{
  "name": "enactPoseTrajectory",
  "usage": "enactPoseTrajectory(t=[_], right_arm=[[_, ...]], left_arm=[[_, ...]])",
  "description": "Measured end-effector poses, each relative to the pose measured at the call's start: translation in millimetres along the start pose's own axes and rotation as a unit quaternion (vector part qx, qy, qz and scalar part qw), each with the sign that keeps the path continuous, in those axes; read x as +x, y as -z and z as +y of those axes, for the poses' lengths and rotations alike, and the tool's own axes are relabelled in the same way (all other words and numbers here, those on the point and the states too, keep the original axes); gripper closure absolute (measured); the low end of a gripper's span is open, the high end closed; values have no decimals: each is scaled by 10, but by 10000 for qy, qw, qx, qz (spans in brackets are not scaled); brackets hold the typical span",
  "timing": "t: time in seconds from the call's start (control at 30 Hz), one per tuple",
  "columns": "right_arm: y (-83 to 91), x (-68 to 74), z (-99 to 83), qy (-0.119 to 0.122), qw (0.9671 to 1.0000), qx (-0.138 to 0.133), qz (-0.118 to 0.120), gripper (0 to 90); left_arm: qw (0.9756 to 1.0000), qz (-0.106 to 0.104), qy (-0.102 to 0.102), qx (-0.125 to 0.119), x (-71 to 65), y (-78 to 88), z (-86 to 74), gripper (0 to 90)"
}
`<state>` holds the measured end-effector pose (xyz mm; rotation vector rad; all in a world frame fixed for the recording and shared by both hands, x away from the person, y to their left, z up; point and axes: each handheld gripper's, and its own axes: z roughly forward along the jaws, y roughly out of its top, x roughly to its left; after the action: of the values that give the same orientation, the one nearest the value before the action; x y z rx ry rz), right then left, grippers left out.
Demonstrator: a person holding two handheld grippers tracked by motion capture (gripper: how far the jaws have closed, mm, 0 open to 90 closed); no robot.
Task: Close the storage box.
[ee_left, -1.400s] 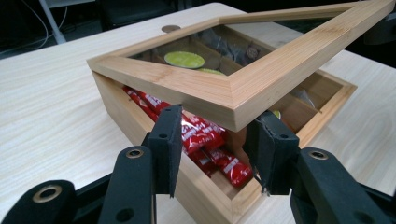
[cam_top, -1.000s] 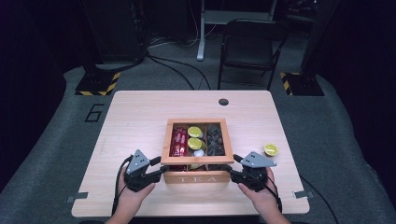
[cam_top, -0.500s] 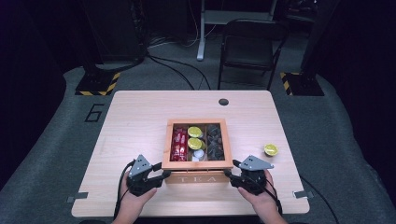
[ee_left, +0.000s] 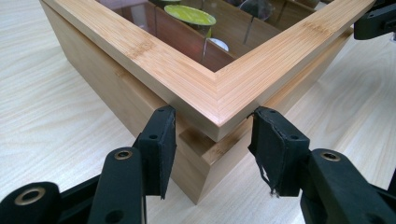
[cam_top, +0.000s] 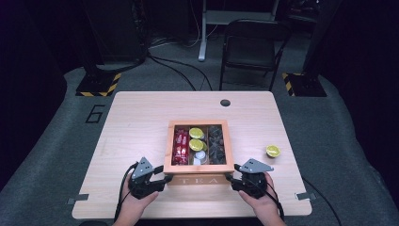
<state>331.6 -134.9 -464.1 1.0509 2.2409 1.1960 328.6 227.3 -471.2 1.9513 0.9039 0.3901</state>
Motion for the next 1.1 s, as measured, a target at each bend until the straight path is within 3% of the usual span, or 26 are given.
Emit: enactPoseTrajectory(t=[0.07, 0.13, 0.23, 0.3, 0.43, 0.7, 0.93, 1.1], right_arm=[[-3, -3, -4, 34, 10000, 60, -2, 495], [-14, 2, -11, 35, 9999, 115, 1, 486], [-48, 25, -33, 171, 9993, 330, -77, 482], [-51, 29, -35, 141, 9993, 349, -51, 467], [12, 36, -4, 41, 10000, 10, -18, 381], [18, 26, -6, 32, 10000, 2, -16, 346], [147, -59, 28, -207, 9990, -370, -148, 345], [203, -219, 4, -421, 9976, -396, -375, 345]], left_arm=[[10000, -28, -33, 77, 9, 1, 2, 467], [9999, -58, 87, -87, 17, 6, 0, 418], [9998, -102, 103, -118, 47, 35, 13, 415], [9998, -116, 147, -42, 66, 37, 3, 414], [9998, -80, 159, -23, 65, 24, 0, 403], [10000, -73, 32, -37, 82, 44, 45, 389], [9991, -85, 326, -240, 223, 133, 71, 379], [9986, 10, 453, -258, 320, 164, 69, 372]])
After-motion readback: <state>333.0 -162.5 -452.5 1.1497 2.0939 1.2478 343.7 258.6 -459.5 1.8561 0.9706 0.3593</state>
